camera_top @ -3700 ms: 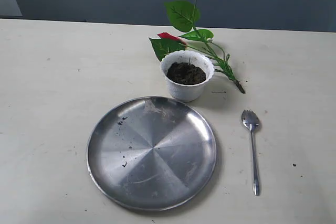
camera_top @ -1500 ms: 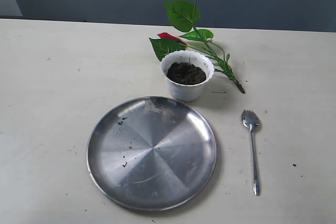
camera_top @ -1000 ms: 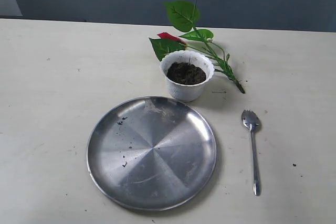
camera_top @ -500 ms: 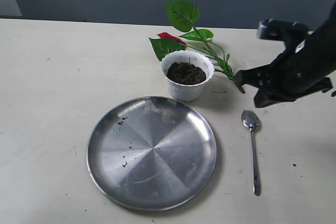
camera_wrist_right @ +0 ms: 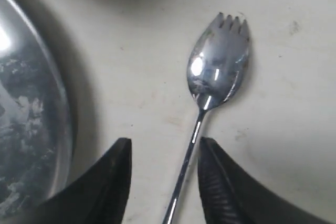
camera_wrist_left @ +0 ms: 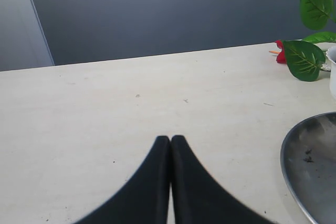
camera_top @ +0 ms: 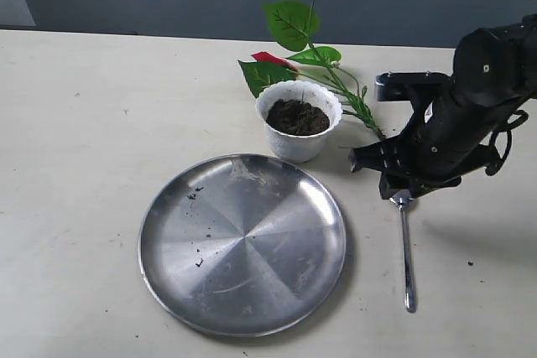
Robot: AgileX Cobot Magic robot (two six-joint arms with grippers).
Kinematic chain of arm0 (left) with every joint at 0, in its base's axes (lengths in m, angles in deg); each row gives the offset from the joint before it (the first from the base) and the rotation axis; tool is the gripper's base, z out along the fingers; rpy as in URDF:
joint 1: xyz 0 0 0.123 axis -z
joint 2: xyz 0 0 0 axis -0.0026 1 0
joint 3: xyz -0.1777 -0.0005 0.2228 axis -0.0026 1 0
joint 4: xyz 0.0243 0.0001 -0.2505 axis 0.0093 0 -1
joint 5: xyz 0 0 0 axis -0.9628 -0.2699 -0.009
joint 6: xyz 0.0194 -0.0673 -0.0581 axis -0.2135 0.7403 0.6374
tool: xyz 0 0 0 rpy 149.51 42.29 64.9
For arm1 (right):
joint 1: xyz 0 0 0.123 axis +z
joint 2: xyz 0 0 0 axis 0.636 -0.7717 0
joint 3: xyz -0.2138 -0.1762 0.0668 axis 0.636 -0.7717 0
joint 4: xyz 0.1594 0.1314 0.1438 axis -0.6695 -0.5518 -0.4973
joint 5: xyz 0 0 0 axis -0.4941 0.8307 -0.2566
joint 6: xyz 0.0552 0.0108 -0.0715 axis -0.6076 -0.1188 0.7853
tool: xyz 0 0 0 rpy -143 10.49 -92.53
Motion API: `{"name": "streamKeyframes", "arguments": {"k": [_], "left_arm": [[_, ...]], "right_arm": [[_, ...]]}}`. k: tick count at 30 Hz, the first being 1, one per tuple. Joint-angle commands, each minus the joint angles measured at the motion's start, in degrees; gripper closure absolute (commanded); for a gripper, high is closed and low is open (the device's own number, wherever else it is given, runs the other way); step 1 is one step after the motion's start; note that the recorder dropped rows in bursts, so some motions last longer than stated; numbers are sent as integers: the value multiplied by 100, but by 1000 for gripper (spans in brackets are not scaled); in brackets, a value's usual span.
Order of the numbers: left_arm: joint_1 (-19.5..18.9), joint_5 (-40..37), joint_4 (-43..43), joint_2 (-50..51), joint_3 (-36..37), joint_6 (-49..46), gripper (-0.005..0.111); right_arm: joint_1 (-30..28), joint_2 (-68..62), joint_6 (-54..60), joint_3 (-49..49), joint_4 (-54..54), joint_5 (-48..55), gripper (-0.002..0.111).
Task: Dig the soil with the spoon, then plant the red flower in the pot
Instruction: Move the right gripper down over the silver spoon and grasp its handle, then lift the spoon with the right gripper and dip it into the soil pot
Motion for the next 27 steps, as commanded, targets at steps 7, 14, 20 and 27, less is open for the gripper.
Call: {"name": "streamKeyframes", "arguments": {"k": [7,14,20,27], "left_arm": [[31,78,-9,-7,-13,25,106],[31,78,-9,-7,-13,25,106],[31,78,-9,-7,-13,25,106],[31,78,-9,-7,-13,25,106]], "right_arm": [[14,-922,-664,-25,600,57,68],[14,-1341,-664,-25,600,-87,101],[14,-1056,-452,-25,600,362,109],[14,738,863,385,901,424,109]]}}
